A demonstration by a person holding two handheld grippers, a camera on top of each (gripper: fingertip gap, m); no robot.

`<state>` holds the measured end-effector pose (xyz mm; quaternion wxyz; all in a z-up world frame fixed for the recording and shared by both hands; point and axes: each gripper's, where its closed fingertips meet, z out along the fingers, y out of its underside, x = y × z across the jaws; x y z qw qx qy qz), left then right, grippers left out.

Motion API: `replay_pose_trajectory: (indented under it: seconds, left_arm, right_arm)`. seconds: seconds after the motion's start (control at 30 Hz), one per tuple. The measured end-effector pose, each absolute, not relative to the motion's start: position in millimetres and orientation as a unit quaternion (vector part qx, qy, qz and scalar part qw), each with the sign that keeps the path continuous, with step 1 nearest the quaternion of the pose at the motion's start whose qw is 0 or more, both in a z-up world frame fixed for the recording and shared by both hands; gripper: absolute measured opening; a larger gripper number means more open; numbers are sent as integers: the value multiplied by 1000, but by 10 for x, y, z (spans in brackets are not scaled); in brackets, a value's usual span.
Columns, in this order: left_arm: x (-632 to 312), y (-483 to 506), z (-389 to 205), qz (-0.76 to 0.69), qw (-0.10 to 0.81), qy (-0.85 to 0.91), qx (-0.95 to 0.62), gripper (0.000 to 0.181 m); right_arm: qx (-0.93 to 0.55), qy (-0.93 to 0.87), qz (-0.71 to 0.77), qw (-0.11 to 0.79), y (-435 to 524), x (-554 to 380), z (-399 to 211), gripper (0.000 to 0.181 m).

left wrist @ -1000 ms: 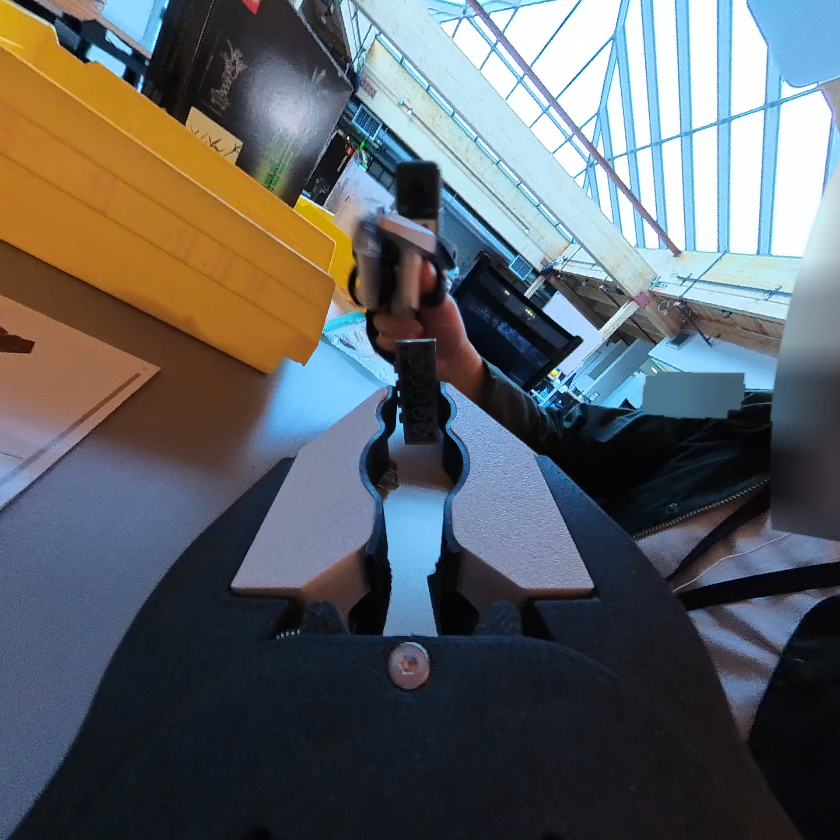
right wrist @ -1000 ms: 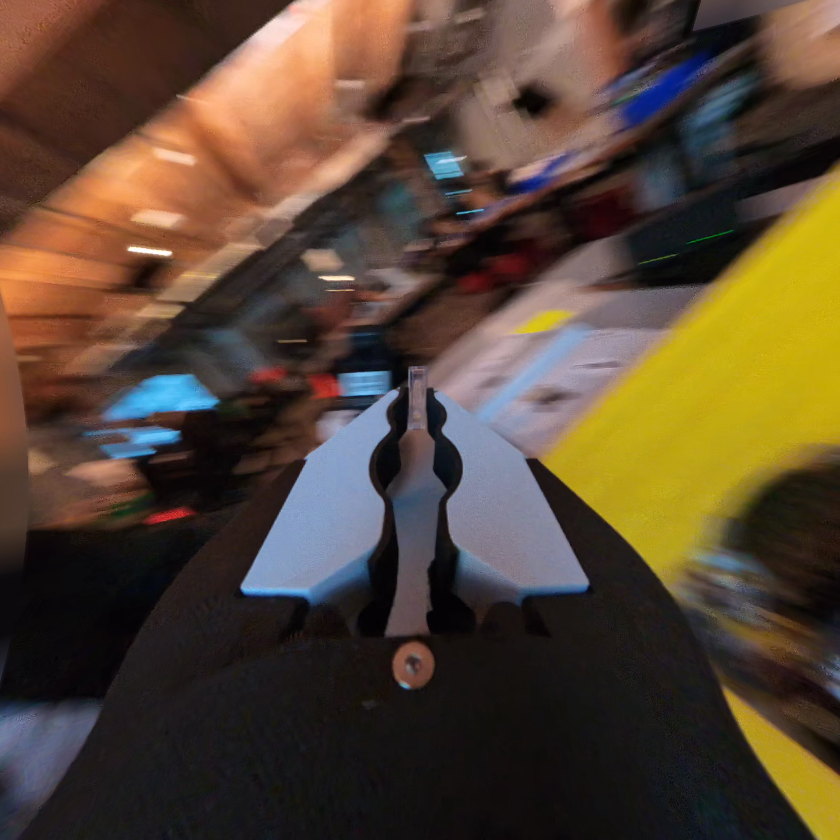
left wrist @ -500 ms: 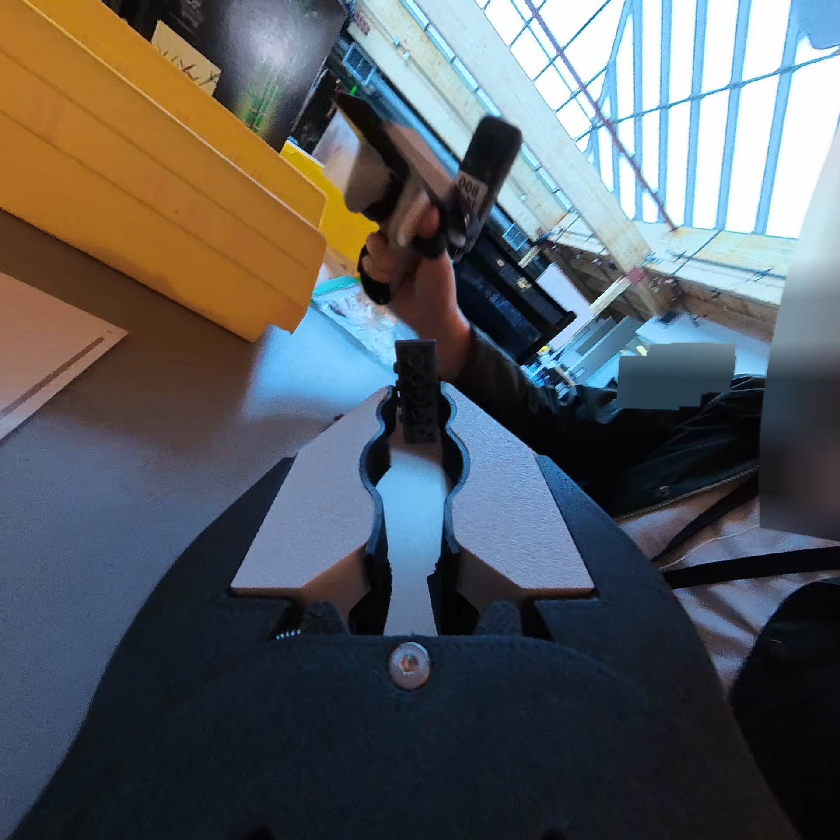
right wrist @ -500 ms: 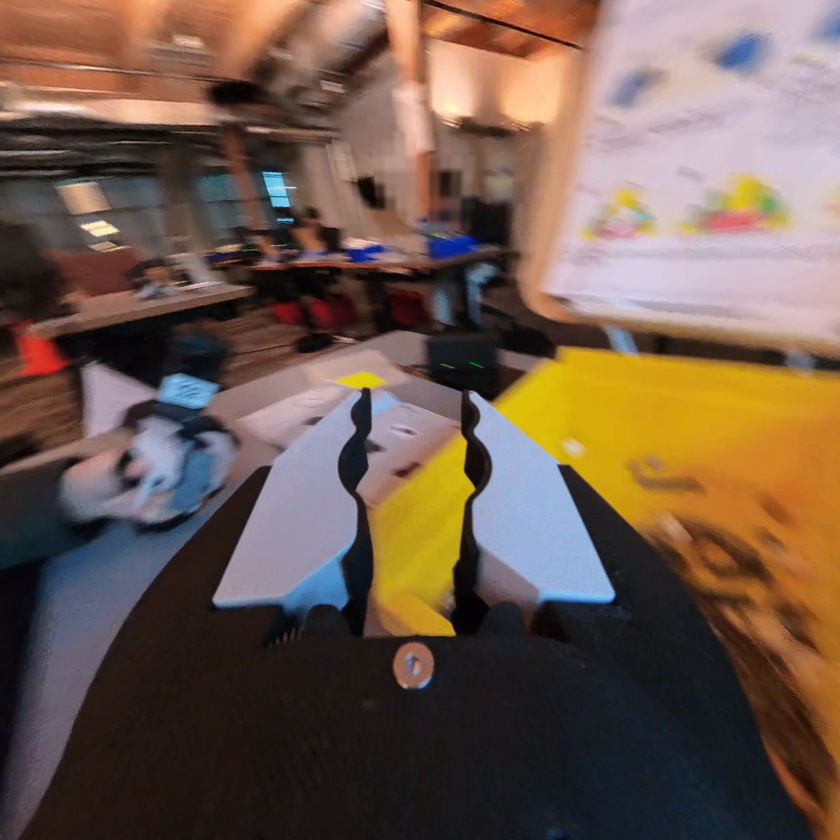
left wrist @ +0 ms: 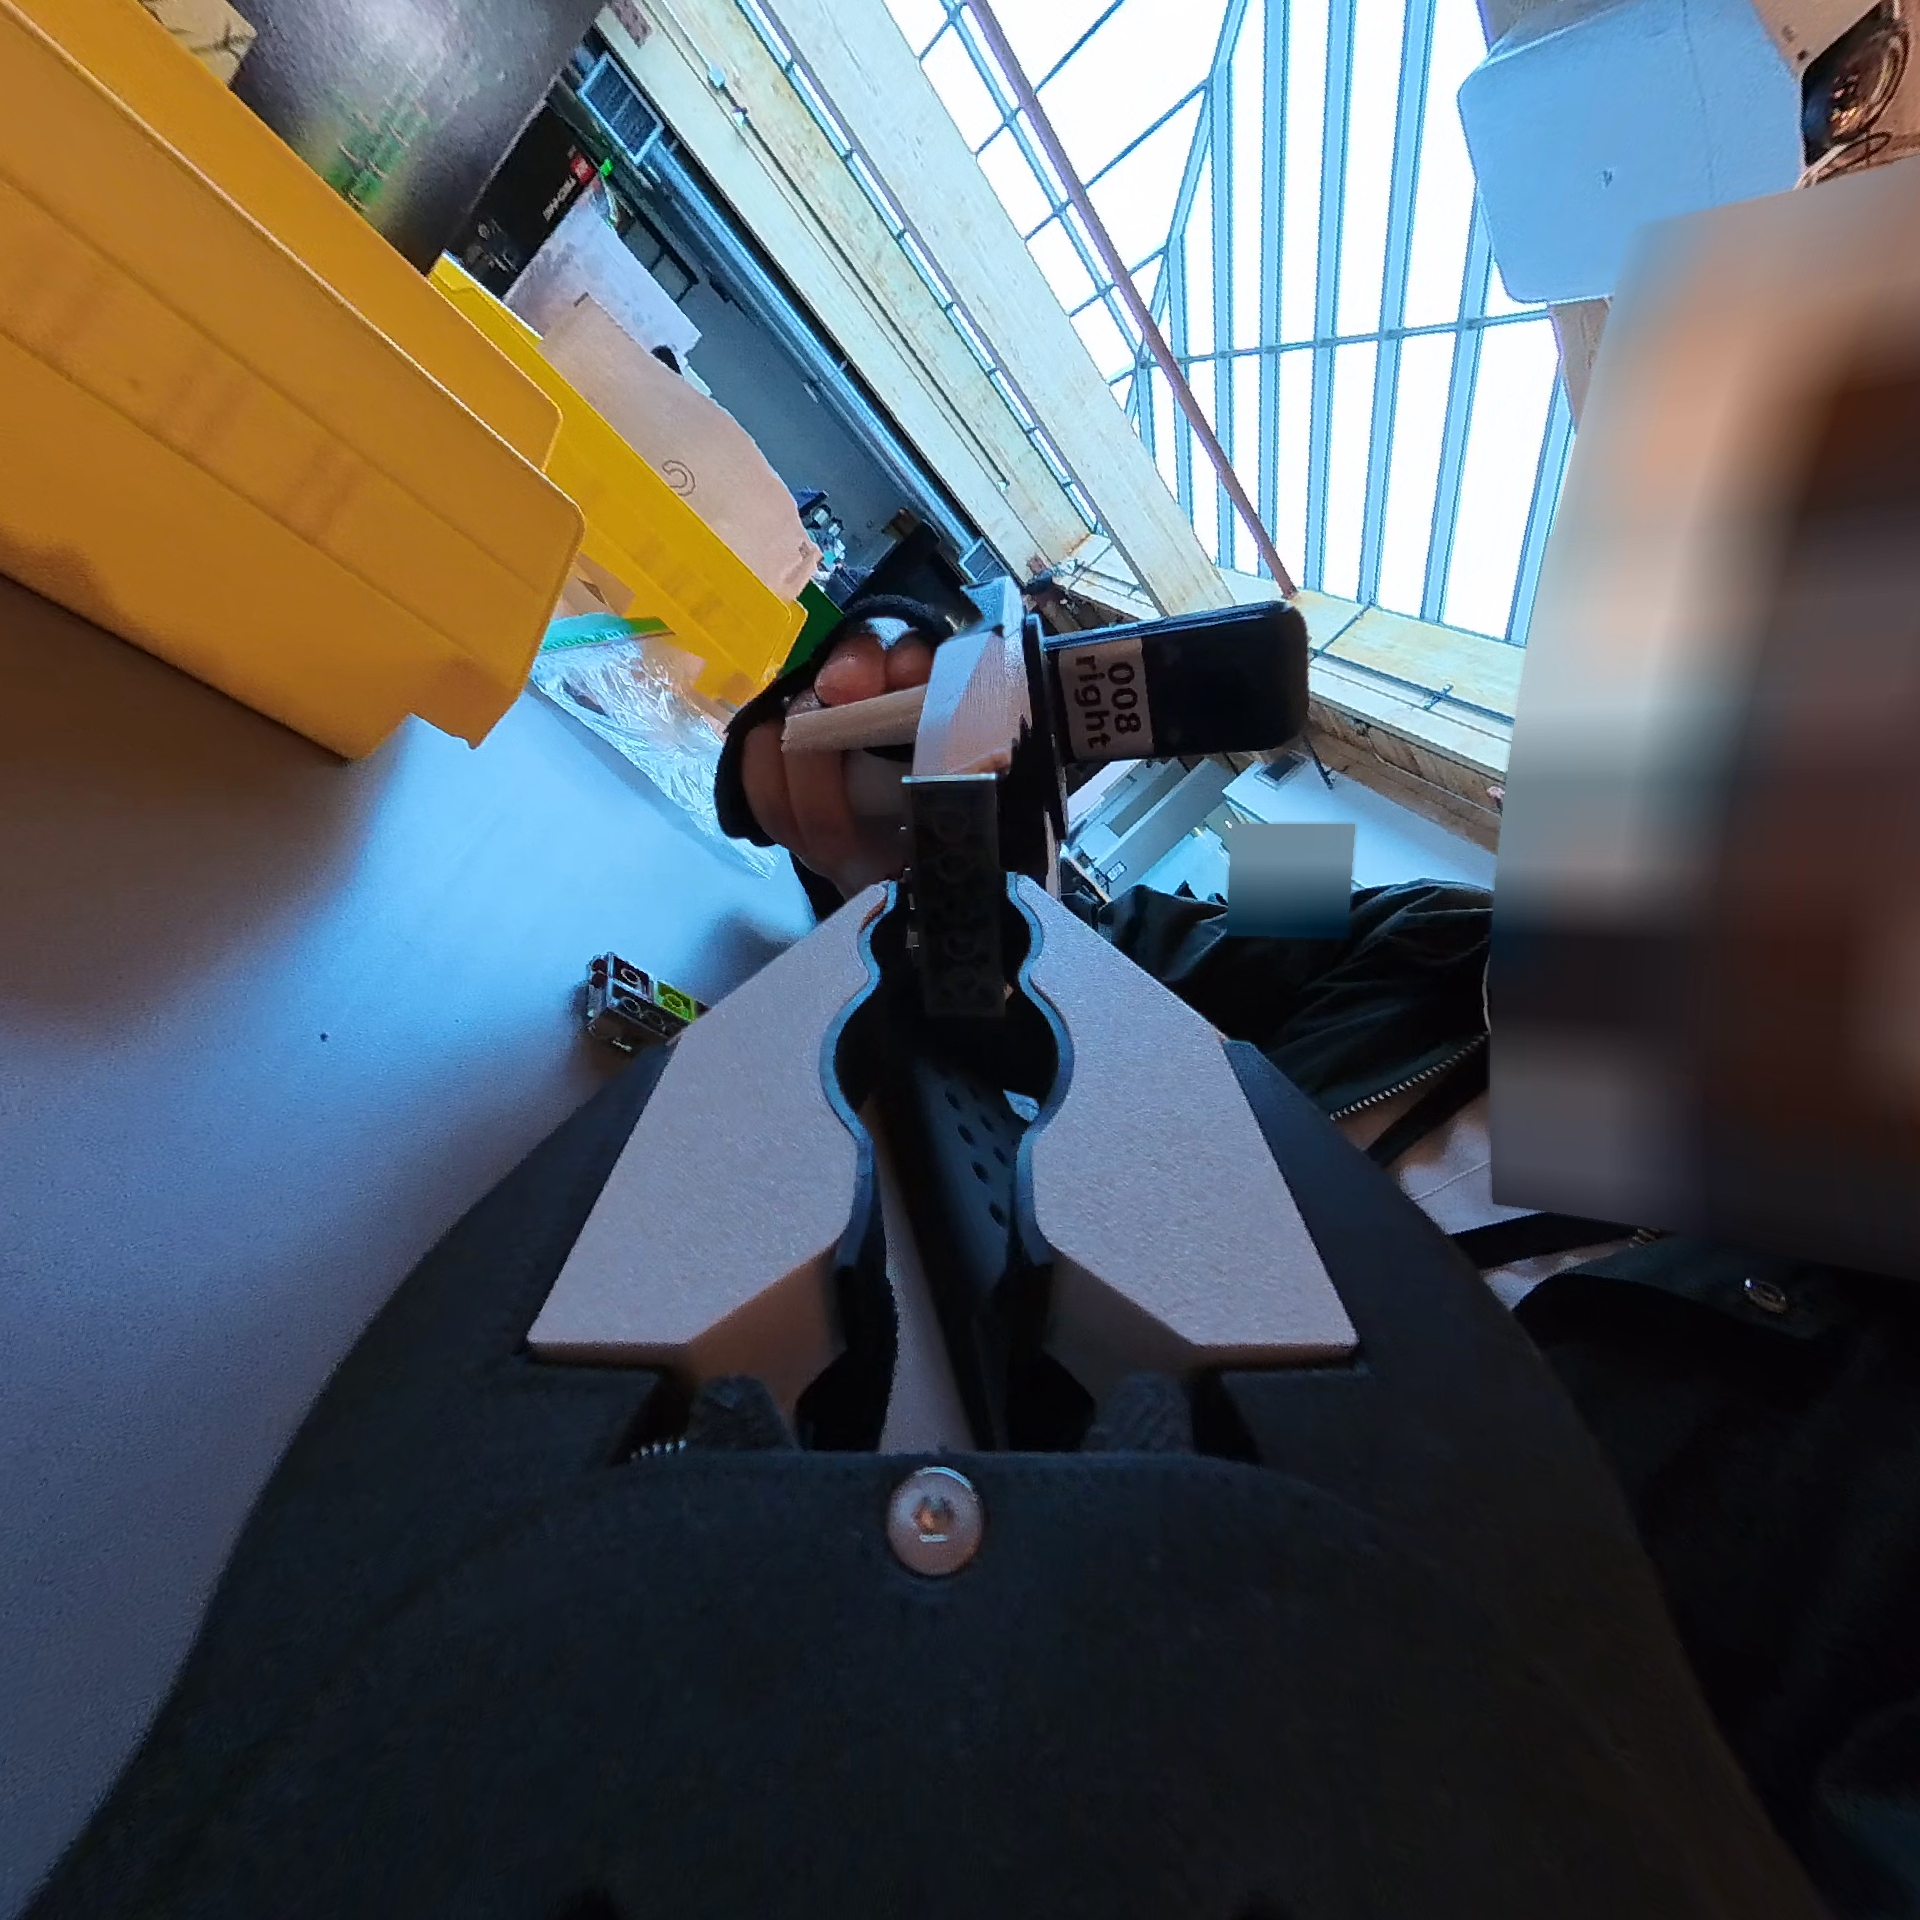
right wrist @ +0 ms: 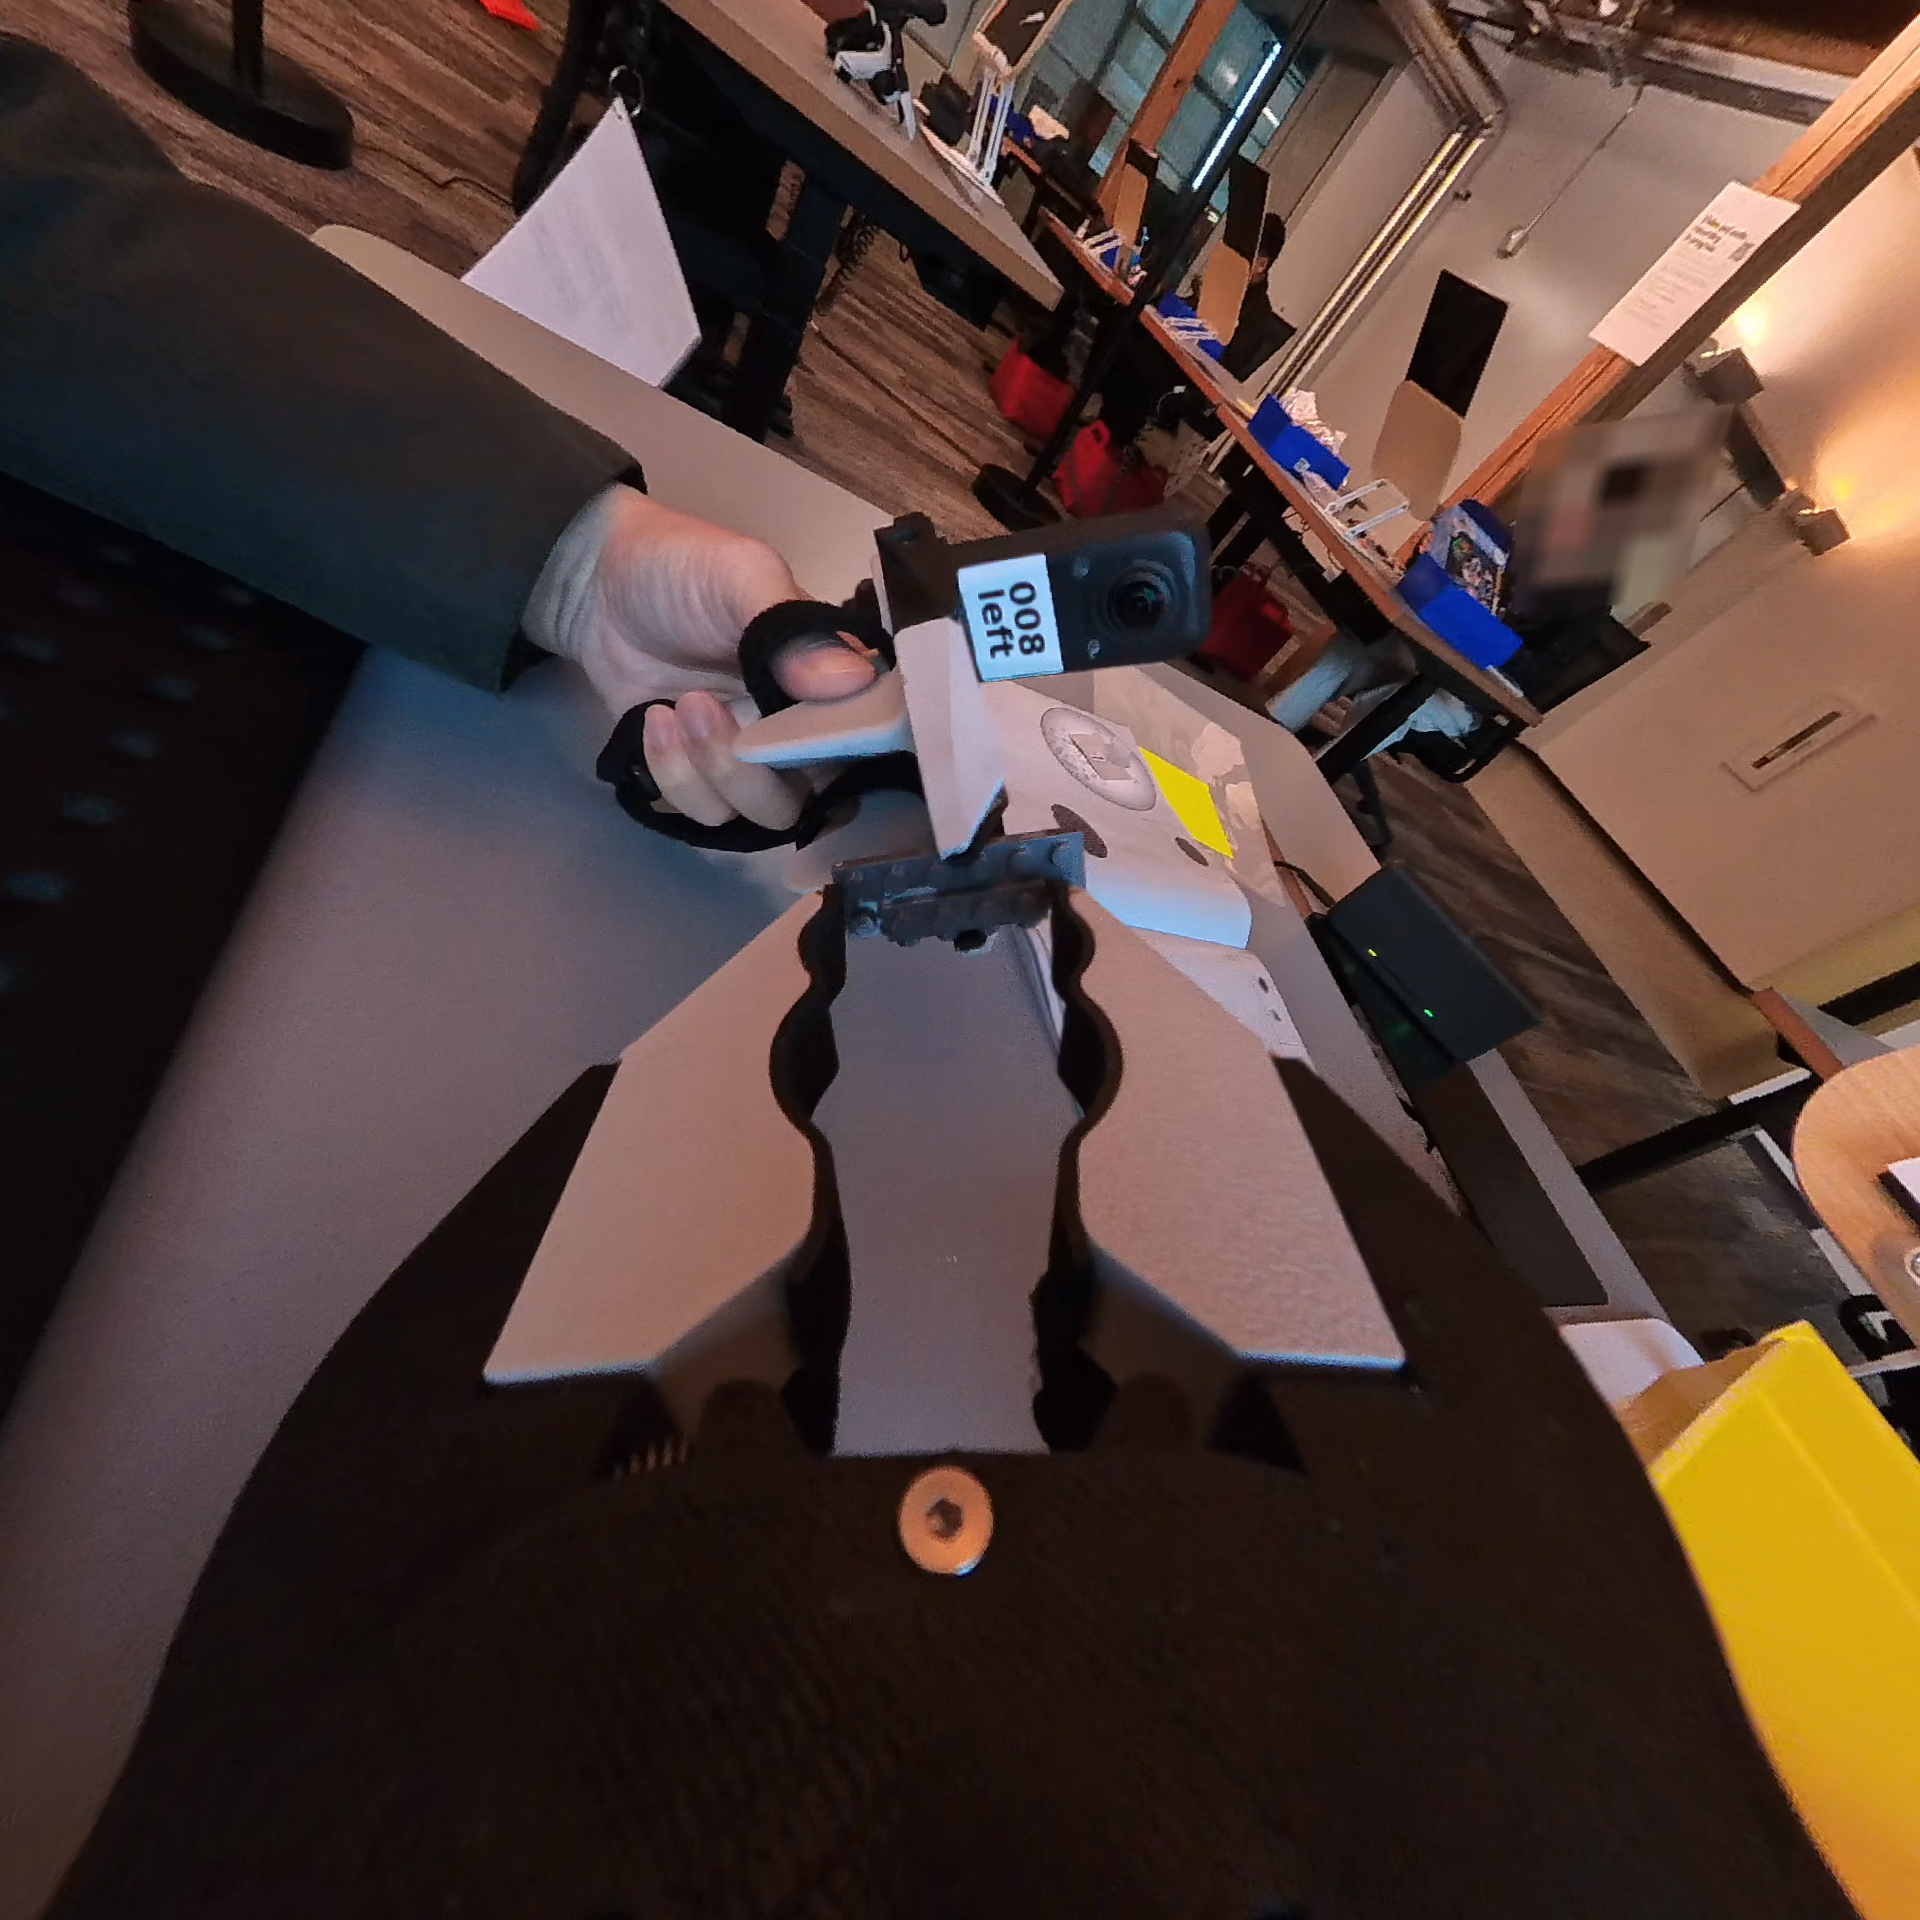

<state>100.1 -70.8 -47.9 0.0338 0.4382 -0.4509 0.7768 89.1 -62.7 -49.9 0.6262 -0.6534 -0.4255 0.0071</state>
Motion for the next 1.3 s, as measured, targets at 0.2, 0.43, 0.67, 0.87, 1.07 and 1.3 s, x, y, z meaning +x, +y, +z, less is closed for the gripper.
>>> replay_pose_trajectory:
  seconds: [0.2, 0.43, 0.67, 0.87, 1.07, 1.3]
  left_arm:
    - [970, -773, -508, 774, 65, -456, 434, 16]
    - [944, -853, -545, 767, 91, -466, 432, 16]
    - [940, -885, -553, 760, 87, -478, 432, 16]
    - [949, -875, -566, 759, 93, -473, 437, 16]
    - [965, -855, -577, 759, 97, -465, 444, 16]
    - [974, -830, -592, 759, 98, -461, 449, 16]
  right_arm:
    - [-651, -443, 22, 616, -692, 865, -535, 36]
    - [-651, -456, 56, 604, -771, 839, -568, 36]
    - [-658, -450, 74, 599, -800, 876, -561, 29]
    - [-656, -459, 44, 598, -780, 880, -581, 28]
    - [-660, -460, 30, 593, -759, 878, -612, 33]
    - [-661, -462, 3, 591, -727, 895, -628, 30]
